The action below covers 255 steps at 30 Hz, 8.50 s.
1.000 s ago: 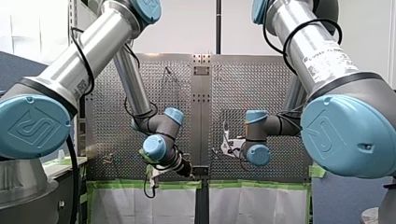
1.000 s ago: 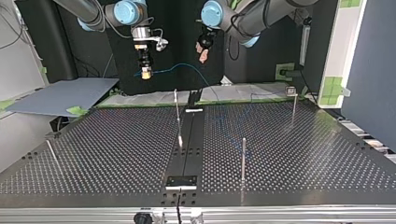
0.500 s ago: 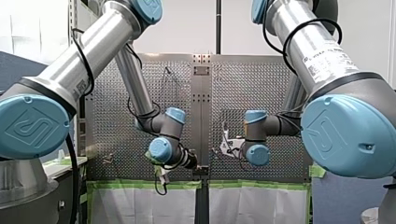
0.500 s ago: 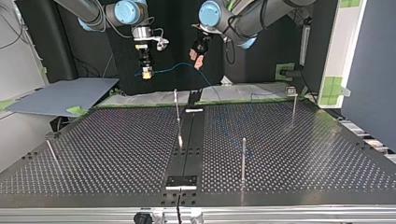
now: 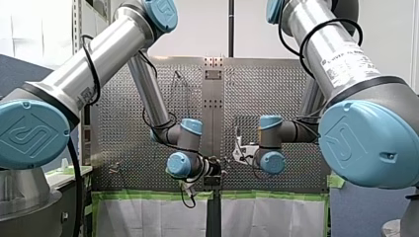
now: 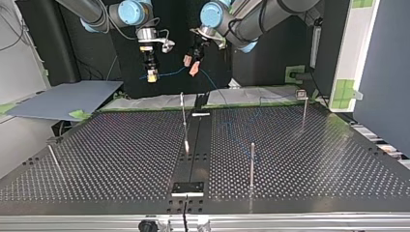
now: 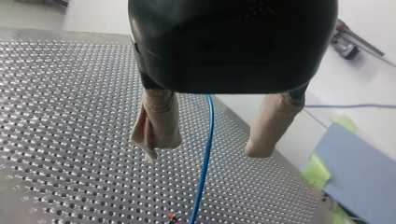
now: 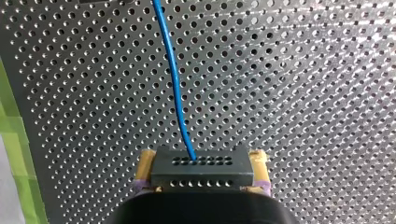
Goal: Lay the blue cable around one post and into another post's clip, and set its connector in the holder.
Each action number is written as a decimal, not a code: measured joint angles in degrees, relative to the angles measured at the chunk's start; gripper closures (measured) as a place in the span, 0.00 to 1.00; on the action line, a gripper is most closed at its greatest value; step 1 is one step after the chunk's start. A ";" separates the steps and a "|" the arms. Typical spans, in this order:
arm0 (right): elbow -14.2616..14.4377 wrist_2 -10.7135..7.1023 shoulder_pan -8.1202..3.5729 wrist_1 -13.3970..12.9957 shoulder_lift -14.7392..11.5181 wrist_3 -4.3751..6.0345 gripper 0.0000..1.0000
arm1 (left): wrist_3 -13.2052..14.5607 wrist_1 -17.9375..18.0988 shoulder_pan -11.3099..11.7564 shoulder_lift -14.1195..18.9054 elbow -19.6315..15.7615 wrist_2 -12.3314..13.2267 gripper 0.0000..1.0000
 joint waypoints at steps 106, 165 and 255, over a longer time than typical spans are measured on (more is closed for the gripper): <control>-12.88 0.40 -13.69 13.43 7.64 0.11 0.98 | 23.67 15.17 7.61 -17.65 18.26 -4.47 1.00; -16.80 -4.48 -18.27 7.17 16.31 -0.04 0.98 | 24.85 7.53 10.37 -19.67 27.54 -2.65 1.00; -25.15 -5.32 -19.73 12.48 20.25 0.46 0.98 | 40.24 -7.44 4.81 -2.54 16.43 3.43 0.00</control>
